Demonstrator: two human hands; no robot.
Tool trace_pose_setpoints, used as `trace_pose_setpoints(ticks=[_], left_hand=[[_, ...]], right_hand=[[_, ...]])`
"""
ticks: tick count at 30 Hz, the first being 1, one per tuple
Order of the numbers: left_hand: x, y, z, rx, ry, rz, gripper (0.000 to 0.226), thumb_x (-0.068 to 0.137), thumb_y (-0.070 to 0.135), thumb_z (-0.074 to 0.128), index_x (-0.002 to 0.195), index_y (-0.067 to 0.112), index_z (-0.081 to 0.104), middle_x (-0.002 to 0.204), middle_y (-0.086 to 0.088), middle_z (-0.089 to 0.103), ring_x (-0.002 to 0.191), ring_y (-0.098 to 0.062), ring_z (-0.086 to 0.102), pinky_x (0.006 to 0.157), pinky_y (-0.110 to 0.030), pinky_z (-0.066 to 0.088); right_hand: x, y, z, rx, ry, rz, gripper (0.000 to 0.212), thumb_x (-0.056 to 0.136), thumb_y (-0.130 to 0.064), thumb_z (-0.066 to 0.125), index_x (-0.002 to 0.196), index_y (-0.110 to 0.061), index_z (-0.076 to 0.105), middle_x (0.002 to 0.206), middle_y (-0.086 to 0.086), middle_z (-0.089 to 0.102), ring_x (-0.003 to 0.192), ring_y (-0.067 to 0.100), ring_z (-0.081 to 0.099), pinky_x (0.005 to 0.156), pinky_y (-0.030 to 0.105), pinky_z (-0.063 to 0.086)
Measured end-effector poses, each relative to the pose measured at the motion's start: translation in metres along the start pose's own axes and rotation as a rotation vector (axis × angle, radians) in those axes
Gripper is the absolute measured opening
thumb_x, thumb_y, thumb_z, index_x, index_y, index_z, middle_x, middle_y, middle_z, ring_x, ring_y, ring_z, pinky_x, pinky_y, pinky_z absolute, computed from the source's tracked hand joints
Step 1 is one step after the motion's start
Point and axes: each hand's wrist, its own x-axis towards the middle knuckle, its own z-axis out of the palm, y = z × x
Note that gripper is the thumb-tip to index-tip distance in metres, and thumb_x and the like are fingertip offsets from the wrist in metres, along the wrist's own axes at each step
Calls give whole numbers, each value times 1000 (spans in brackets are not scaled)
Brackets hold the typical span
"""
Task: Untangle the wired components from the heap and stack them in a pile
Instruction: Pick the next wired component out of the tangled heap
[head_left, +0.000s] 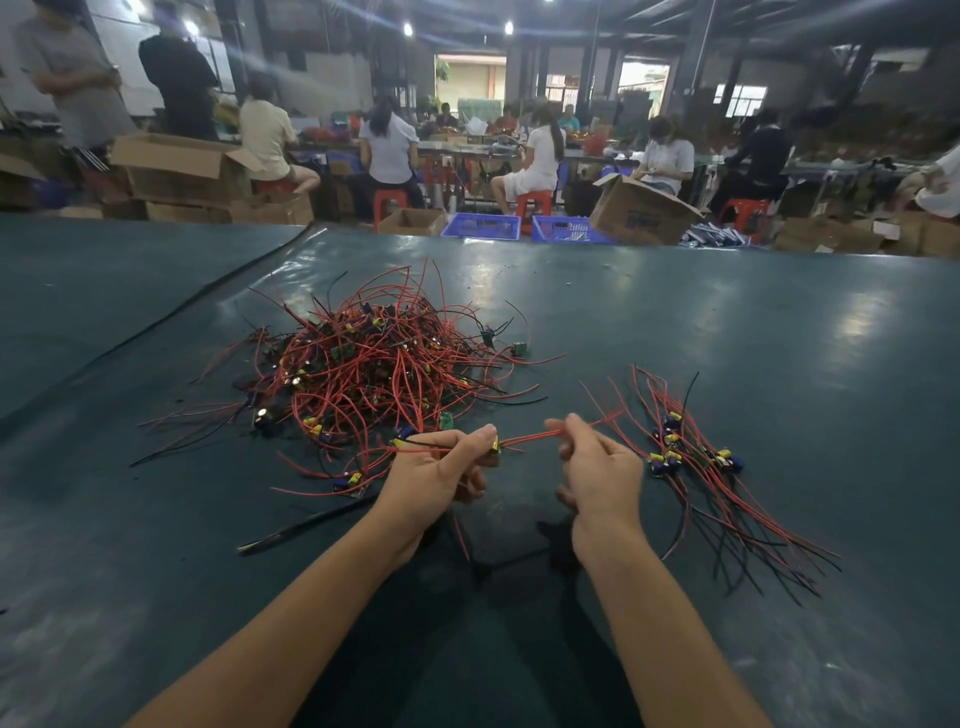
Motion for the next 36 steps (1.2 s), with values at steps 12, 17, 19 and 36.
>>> trace_pose_setpoints(ticks=[12, 17, 19, 36], left_hand=[[3, -1, -8, -126, 48, -39, 30, 60, 55, 82, 62, 26, 73, 66, 1, 64, 56, -10, 56, 50, -21, 44], [5, -3, -7, -146, 70, -56, 33, 56, 54, 80, 65, 23, 76, 74, 1, 70, 56, -7, 58, 49, -19, 45], [6, -3, -7, -166, 86, -77, 34, 55, 53, 79, 66, 21, 76, 76, 1, 71, 55, -7, 59, 48, -18, 45], [-6, 8, -4, -190, -321, -240, 28, 80, 43, 53, 74, 20, 68, 66, 0, 60, 60, -14, 57, 65, -31, 46]], right_hand=[[6, -4, -8, 162, 23, -113, 33, 96, -21, 59, 68, -17, 76, 53, -7, 48, 40, 3, 33, 35, 16, 26], [3, -4, -7, 178, 26, -201, 34, 97, -21, 58, 69, -17, 77, 53, -6, 47, 39, 3, 32, 37, 16, 26], [2, -5, -6, 184, 19, -230, 34, 97, -20, 58, 69, -17, 77, 52, -6, 46, 40, 4, 31, 38, 17, 25], [-19, 3, 9, -122, -463, -43, 42, 86, -53, 61, 70, -17, 78, 55, 2, 54, 49, 17, 46, 52, 27, 41]])
